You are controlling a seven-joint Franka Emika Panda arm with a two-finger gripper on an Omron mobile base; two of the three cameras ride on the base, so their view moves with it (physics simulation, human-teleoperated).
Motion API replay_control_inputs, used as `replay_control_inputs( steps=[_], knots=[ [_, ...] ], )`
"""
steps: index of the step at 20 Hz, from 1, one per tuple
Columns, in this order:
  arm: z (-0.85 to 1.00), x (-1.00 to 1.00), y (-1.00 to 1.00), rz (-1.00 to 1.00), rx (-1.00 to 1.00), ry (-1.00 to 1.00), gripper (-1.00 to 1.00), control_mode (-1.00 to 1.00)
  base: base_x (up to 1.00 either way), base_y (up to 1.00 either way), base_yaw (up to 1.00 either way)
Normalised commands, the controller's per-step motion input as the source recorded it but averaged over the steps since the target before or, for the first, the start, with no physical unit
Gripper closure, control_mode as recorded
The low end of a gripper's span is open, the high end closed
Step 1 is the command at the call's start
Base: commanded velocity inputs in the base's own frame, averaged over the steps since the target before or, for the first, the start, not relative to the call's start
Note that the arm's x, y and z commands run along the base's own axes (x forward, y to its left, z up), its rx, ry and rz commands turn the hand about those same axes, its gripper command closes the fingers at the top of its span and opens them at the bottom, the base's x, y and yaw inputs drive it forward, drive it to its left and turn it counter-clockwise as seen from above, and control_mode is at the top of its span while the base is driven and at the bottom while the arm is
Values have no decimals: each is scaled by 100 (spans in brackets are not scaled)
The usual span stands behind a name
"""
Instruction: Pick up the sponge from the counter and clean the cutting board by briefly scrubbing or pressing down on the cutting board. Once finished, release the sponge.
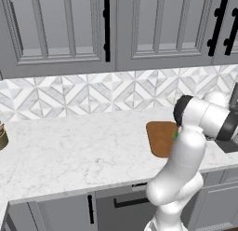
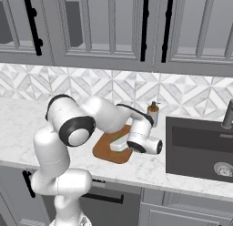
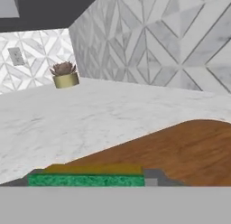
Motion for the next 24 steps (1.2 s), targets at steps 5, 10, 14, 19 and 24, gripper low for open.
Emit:
replay_control_inputs(
  steps=[5, 10, 14, 19, 24],
  knots=[
    [-53, 36, -1, -12, 1, -6, 100, -100, 0, 0, 0],
    [-38, 20, -2, -24, 0, -9, 100, -100, 0, 0, 0],
    [-41, 20, 42, -38, -12, -16, 100, -100, 0, 0, 0],
    [-36, 54, 91, -48, -27, -12, 100, -100, 0, 0, 0],
    [-29, 72, 93, -52, -30, -4, 100, -100, 0, 0, 0]
  ],
)
